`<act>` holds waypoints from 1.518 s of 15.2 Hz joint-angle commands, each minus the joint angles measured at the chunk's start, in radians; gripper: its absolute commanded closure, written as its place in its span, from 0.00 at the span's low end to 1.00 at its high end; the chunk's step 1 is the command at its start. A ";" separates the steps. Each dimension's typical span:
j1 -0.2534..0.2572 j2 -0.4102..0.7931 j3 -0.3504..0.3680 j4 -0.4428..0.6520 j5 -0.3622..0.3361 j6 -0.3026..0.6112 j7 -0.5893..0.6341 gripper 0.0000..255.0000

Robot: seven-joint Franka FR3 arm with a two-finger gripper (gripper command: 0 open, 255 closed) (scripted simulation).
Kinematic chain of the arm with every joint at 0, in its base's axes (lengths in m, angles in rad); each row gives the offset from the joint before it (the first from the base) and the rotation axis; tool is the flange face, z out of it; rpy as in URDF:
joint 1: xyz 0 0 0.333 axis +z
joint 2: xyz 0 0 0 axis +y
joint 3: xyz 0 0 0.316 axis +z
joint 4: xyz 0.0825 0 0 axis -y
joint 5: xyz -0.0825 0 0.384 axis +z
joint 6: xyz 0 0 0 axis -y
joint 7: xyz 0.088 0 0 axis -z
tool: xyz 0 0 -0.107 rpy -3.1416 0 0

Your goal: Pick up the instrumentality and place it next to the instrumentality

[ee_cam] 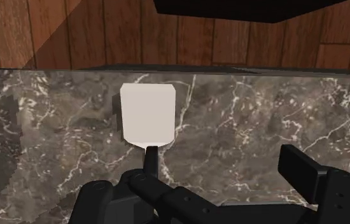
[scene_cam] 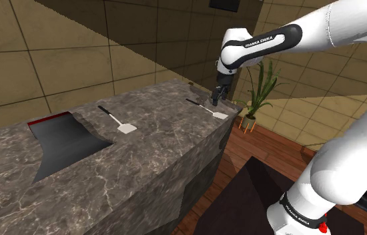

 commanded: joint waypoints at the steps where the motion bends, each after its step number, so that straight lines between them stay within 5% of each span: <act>1: -0.004 0.073 -0.012 0.046 0.029 0.042 -0.025 0.00; 9: -0.053 0.366 -0.030 0.294 0.174 0.130 -0.147 0.00; 23: -0.059 0.427 -0.022 0.269 0.196 0.215 -0.161 0.00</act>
